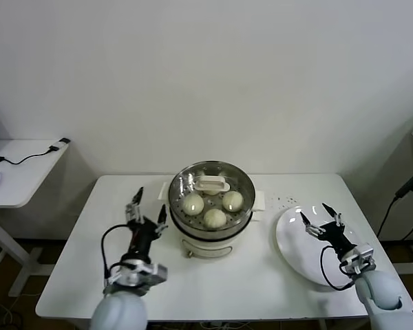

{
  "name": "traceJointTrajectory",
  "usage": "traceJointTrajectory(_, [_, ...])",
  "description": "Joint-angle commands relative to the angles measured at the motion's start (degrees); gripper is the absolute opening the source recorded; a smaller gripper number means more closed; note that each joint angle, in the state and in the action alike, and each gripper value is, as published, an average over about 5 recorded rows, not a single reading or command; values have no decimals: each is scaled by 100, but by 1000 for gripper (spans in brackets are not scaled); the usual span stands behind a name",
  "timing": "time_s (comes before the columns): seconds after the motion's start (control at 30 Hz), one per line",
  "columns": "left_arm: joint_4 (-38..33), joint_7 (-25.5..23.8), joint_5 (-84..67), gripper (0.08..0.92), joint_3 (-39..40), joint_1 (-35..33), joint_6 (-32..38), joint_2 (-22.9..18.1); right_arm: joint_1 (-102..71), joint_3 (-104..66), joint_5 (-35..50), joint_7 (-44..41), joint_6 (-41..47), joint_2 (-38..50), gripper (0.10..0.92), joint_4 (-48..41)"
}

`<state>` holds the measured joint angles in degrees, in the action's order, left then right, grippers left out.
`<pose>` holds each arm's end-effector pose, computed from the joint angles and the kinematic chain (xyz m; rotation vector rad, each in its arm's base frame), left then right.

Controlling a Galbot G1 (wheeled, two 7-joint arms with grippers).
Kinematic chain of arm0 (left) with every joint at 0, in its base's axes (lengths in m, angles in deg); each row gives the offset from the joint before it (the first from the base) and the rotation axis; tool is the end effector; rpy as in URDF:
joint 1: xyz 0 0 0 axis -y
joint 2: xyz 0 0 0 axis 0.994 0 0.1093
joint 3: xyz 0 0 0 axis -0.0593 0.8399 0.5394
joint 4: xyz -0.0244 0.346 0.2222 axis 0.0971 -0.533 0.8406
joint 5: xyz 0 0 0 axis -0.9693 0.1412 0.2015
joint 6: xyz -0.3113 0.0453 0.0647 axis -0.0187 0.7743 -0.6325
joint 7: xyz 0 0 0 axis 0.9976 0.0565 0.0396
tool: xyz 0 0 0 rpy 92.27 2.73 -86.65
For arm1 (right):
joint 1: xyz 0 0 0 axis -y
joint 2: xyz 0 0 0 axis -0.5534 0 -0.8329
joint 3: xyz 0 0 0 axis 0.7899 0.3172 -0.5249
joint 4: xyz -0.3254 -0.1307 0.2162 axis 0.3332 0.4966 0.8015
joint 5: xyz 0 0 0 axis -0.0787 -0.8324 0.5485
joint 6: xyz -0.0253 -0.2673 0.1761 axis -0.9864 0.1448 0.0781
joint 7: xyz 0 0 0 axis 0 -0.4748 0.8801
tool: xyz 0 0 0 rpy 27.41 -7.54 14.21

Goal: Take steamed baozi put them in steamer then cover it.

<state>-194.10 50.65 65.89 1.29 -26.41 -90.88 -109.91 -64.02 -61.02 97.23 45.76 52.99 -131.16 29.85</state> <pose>0.1659 -0.0010 -0.3324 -0.0155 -2.7856 -1.4237 0.2635 -0.2432 -0.4257 0.3837 -2.9729 0.2982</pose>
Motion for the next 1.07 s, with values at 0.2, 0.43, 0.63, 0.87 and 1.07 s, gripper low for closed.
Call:
traceJointTrajectory(0.2, [444,-11,-5638,823,-2899,-1759,2376,-599,-515,-150,-221,191,91,-307,823,933])
traceJointTrajectory(0.43, [443,-104,-5770,823,-2853,-1968,2459,-687,-860,-326,-109,143,39,-451,823,1137])
traceJointTrajectory(0.63, [358,-140,-5608,823,-2853,-1994,2516,-681,-953,-361,-108,130,6,-541,823,1157])
traceJointTrajectory(0.87, [383,-238,-5137,823,-2890,-2038,2451,-673,-1016,-405,-74,112,-40,-612,823,1111])
traceJointTrajectory(1.07, [293,-247,-5123,823,-2862,-2033,2449,-706,-1044,-445,-57,95,-60,-642,823,1102])
